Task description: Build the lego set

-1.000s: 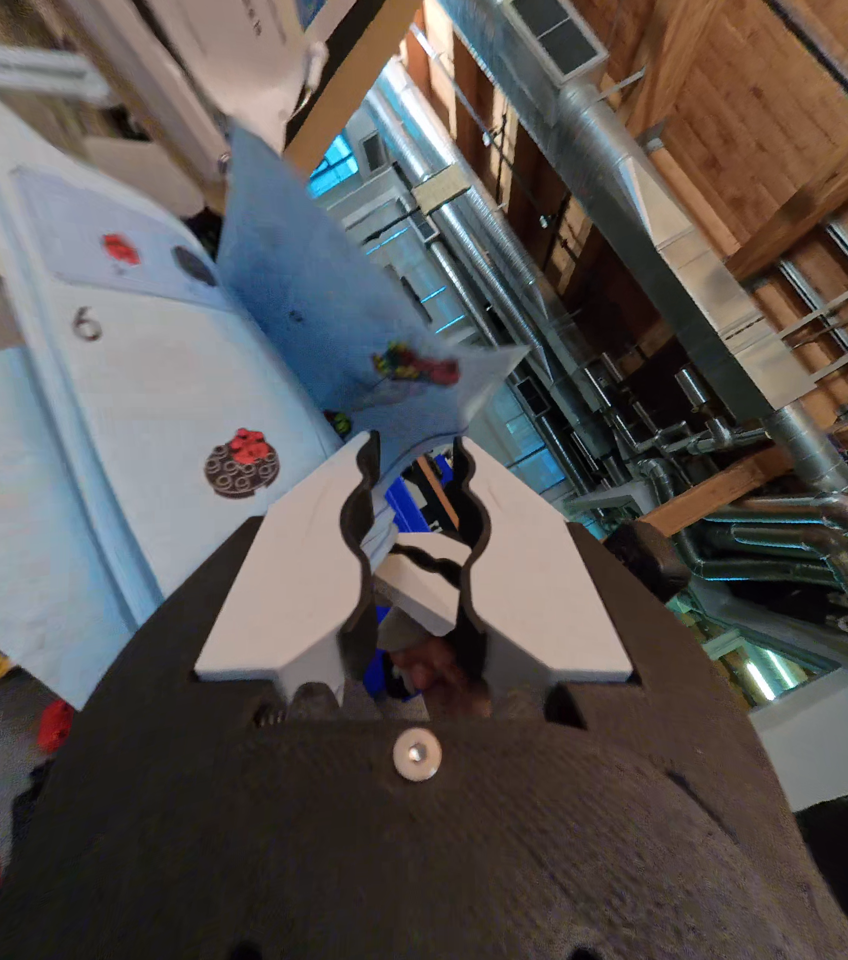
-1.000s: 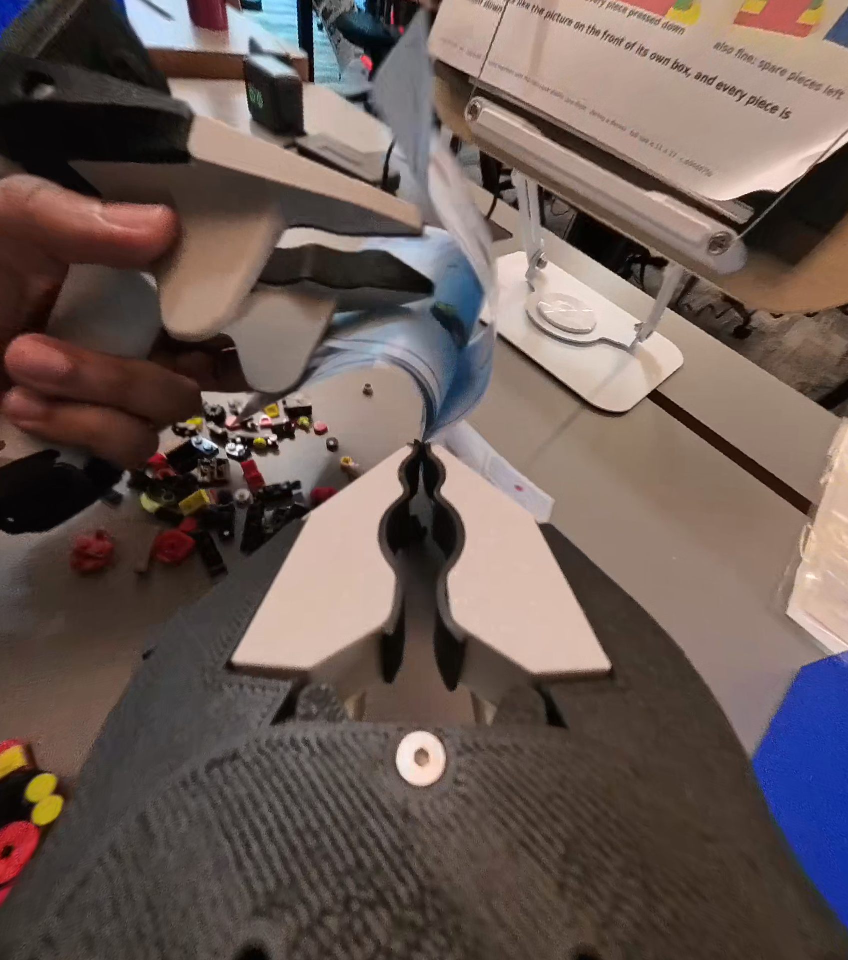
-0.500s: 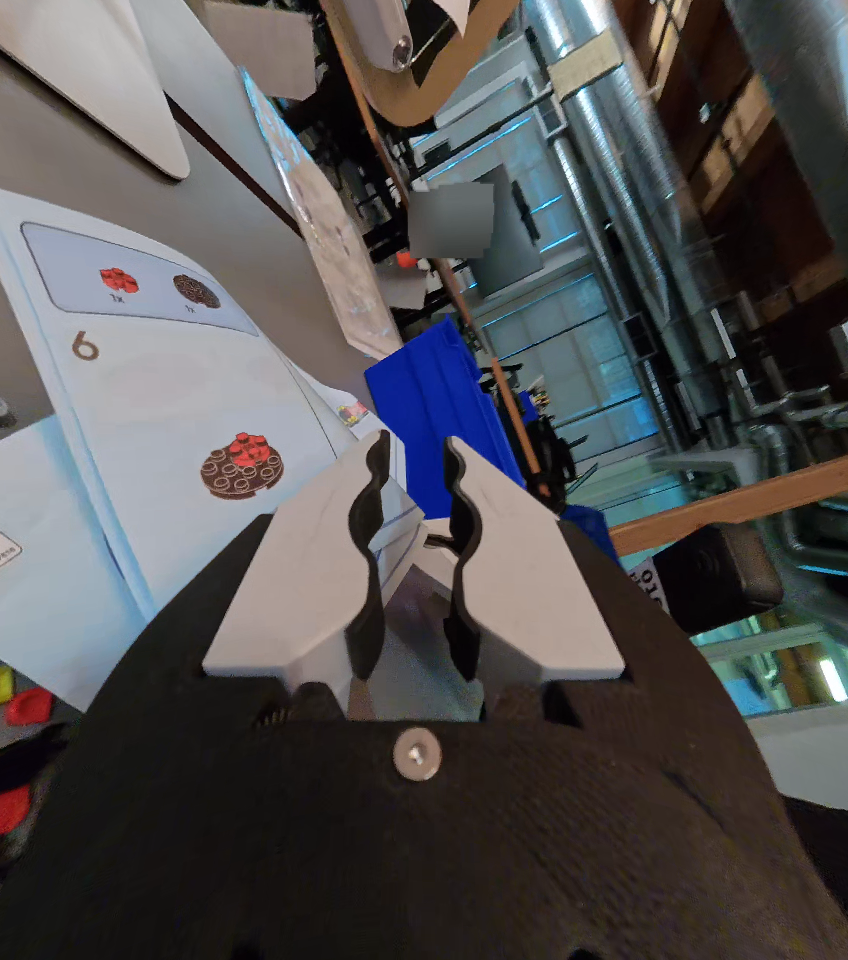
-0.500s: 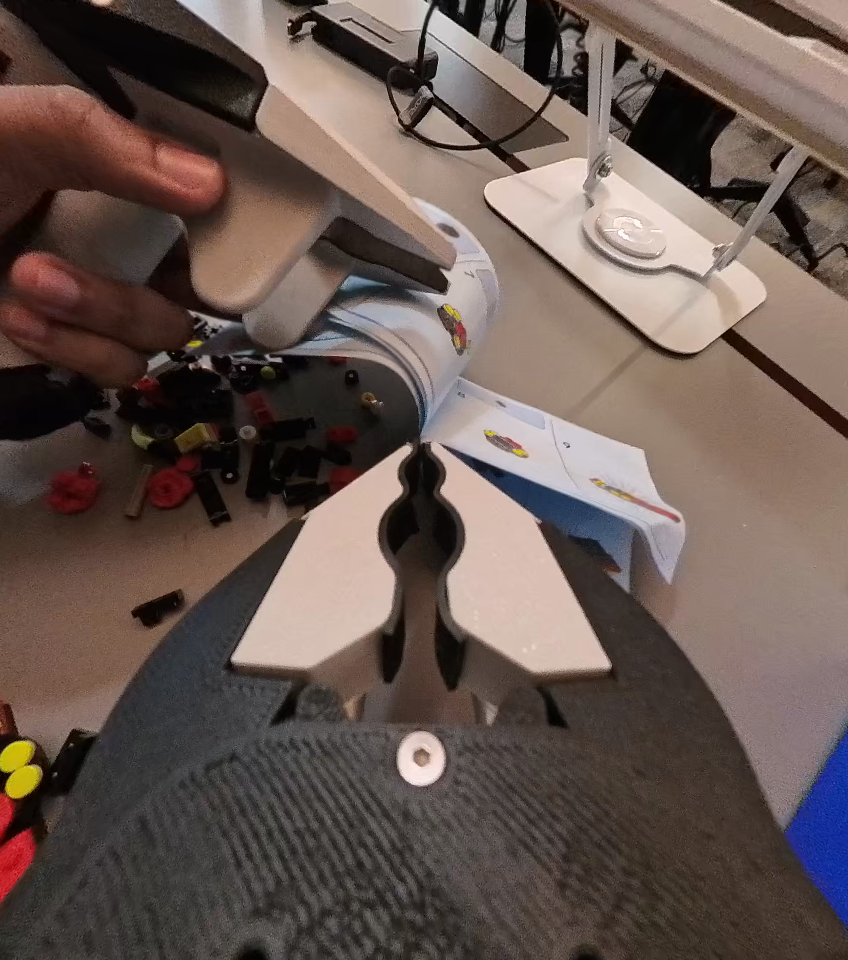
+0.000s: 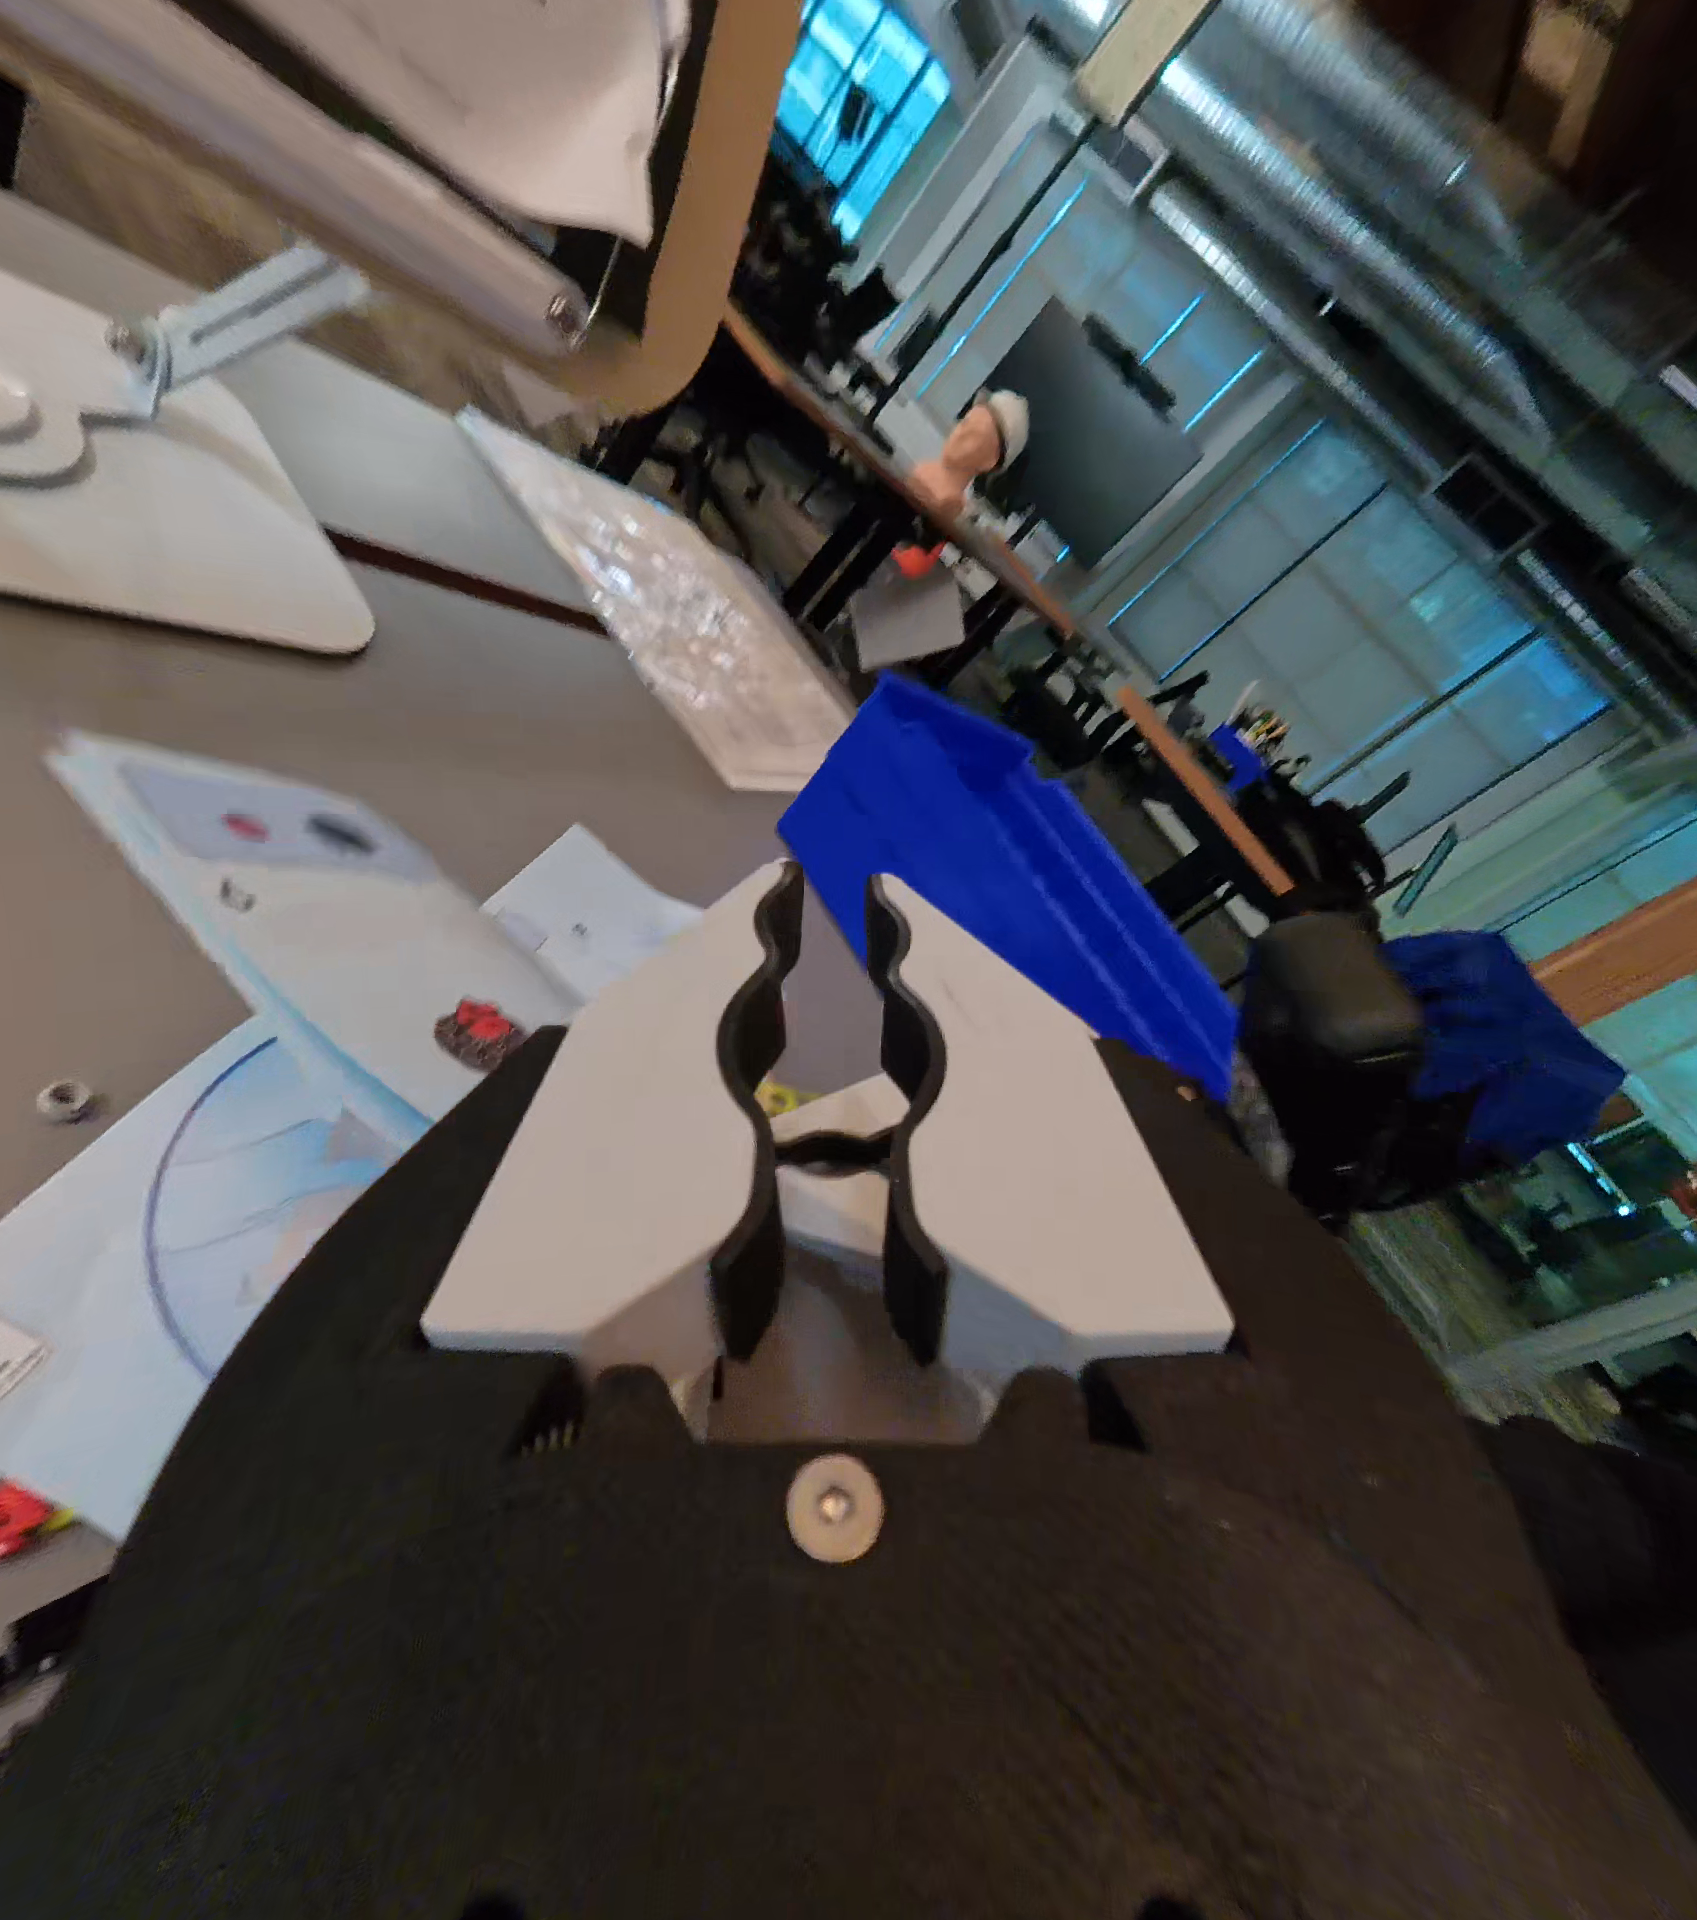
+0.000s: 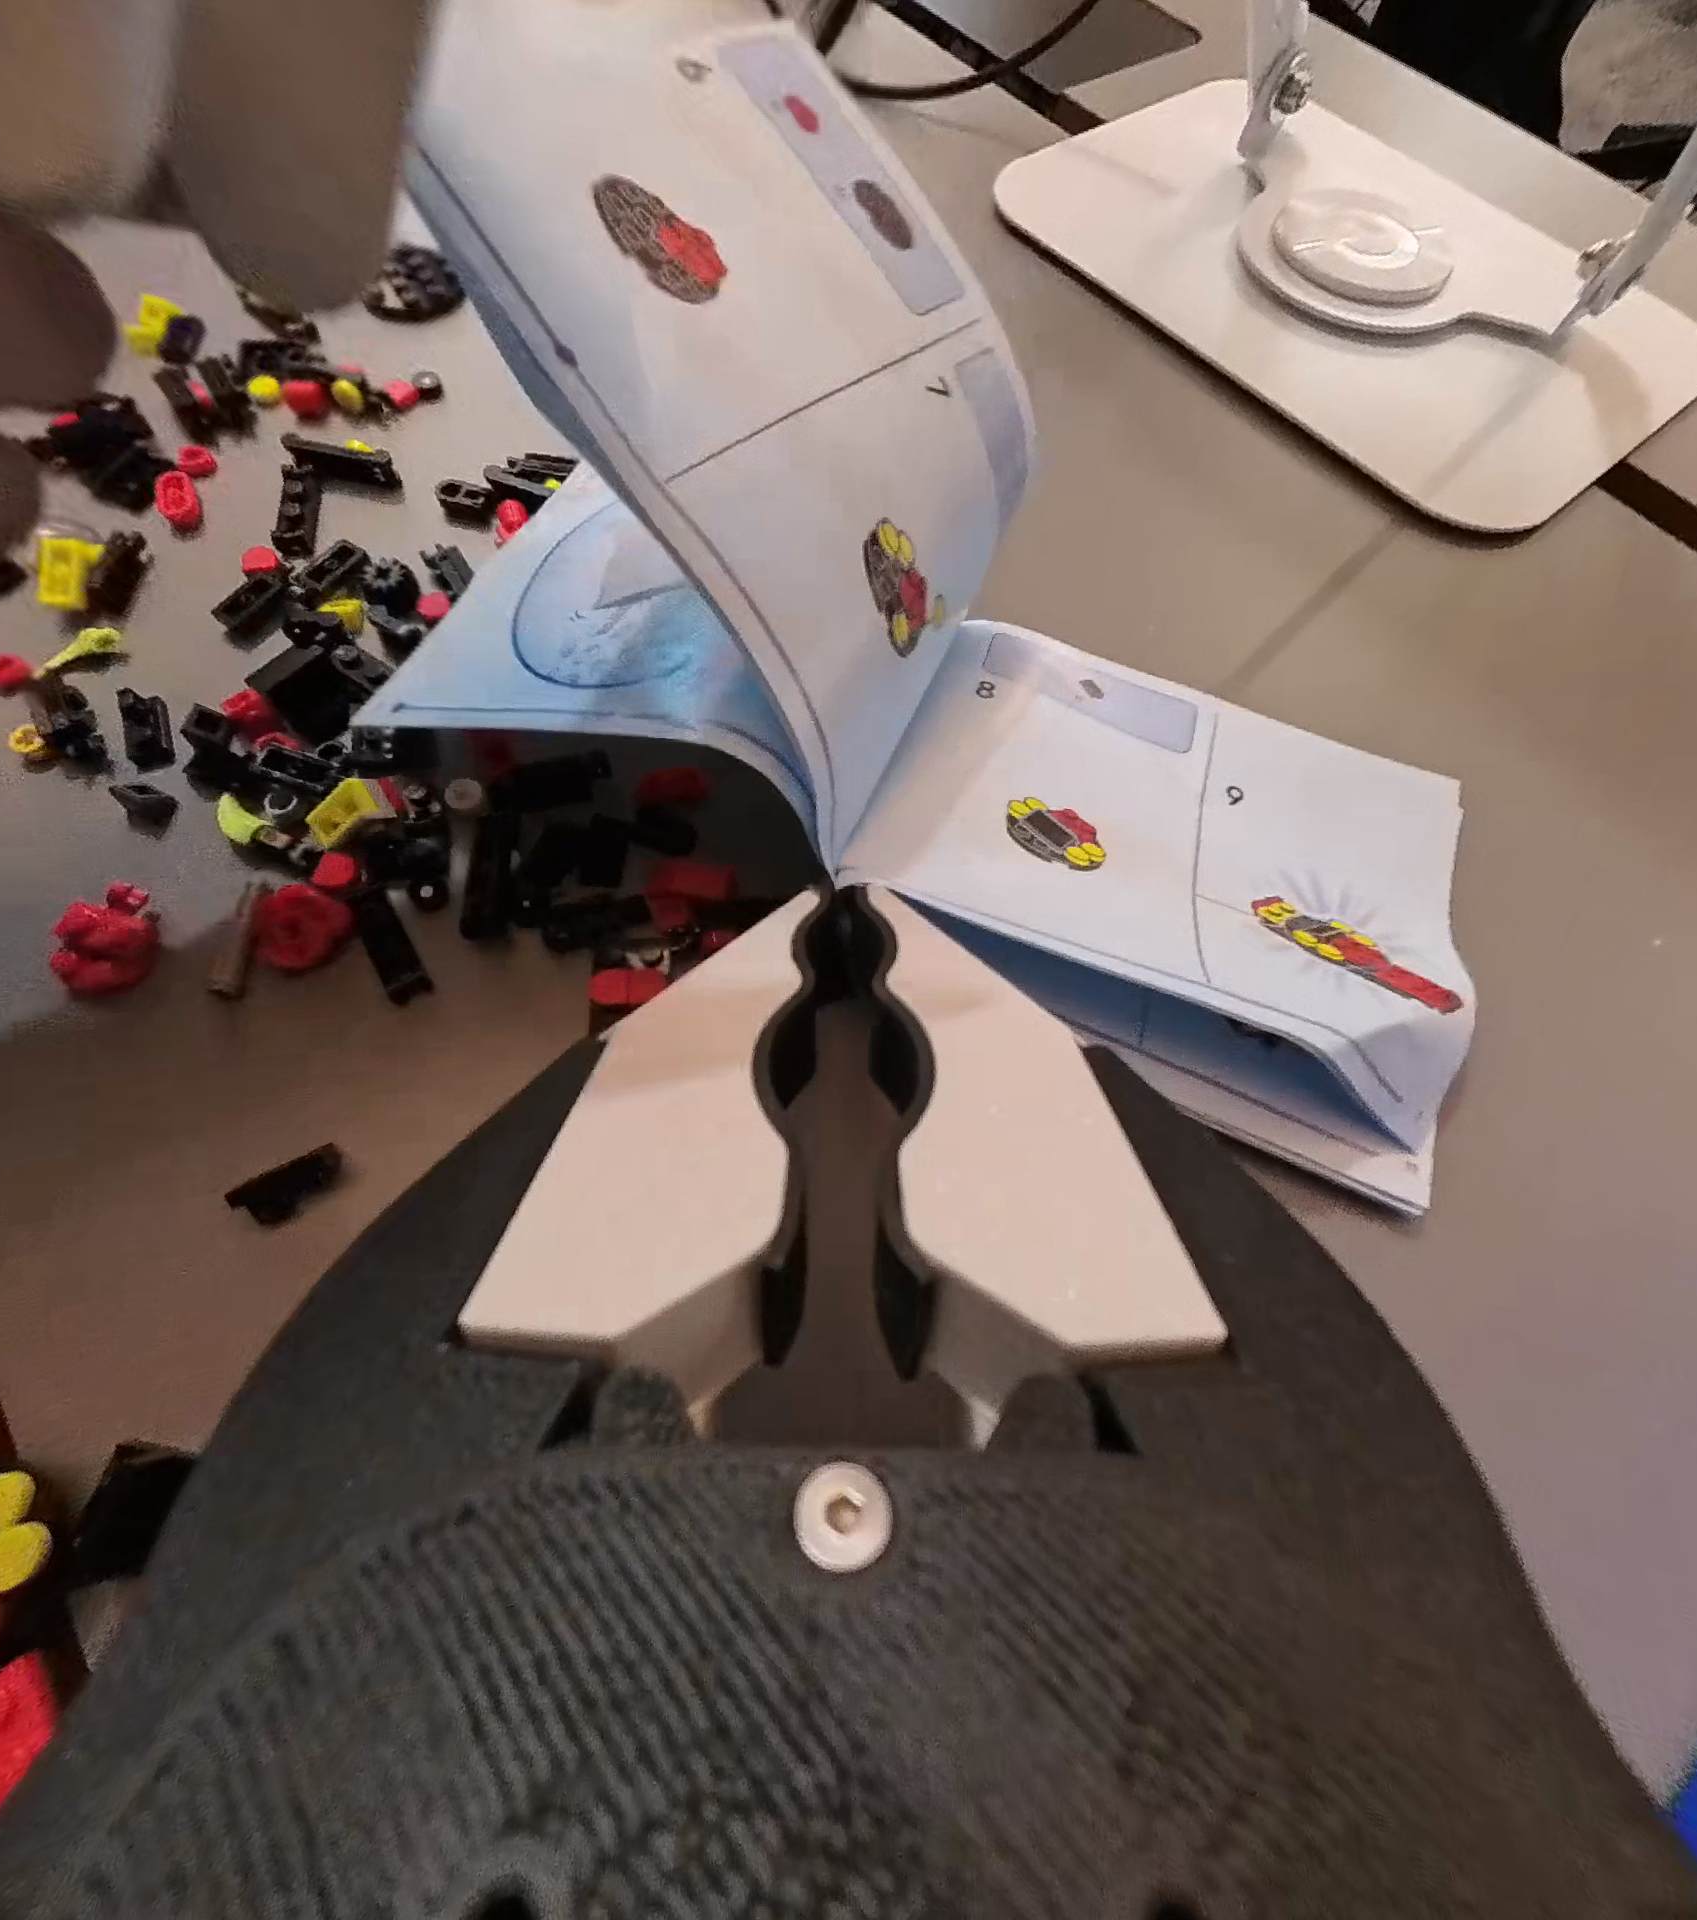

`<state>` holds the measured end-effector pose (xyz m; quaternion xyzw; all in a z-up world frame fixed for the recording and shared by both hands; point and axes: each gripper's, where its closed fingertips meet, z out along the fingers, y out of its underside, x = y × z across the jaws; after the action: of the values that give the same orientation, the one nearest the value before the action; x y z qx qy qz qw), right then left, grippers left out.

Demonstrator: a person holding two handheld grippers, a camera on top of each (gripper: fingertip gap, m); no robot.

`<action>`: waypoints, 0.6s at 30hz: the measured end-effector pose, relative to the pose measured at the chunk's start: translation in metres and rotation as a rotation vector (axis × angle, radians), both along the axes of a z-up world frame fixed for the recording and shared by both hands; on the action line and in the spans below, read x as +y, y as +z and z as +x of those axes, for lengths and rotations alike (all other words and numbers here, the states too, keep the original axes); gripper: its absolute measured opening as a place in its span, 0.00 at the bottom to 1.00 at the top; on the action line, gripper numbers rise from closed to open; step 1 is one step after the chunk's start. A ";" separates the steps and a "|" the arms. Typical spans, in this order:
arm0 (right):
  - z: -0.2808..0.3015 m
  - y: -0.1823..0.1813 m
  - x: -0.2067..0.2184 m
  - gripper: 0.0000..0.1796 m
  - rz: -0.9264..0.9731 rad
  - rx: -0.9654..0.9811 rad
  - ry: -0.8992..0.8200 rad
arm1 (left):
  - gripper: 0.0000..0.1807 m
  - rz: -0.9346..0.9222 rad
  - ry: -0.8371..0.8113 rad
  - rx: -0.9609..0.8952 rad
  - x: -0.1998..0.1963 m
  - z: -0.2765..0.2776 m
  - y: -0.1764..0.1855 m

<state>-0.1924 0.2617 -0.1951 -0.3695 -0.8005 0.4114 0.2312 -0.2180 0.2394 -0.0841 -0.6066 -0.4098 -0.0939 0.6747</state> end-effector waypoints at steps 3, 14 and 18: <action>0.000 -0.001 0.000 0.00 0.016 0.002 0.003 | 0.05 0.021 0.024 0.074 0.001 0.006 0.024; 0.001 -0.004 0.000 0.03 -0.003 -0.036 0.009 | 0.07 -0.218 -0.008 -0.162 0.009 -0.010 -0.069; 0.000 -0.002 0.002 0.08 -0.061 -0.062 -0.009 | 0.07 -0.306 -0.020 -0.144 0.009 -0.012 -0.080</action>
<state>-0.1926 0.2635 -0.1966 -0.3923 -0.7928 0.4229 0.1969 -0.2296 0.2481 -0.1640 -0.6980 -0.4605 -0.0800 0.5425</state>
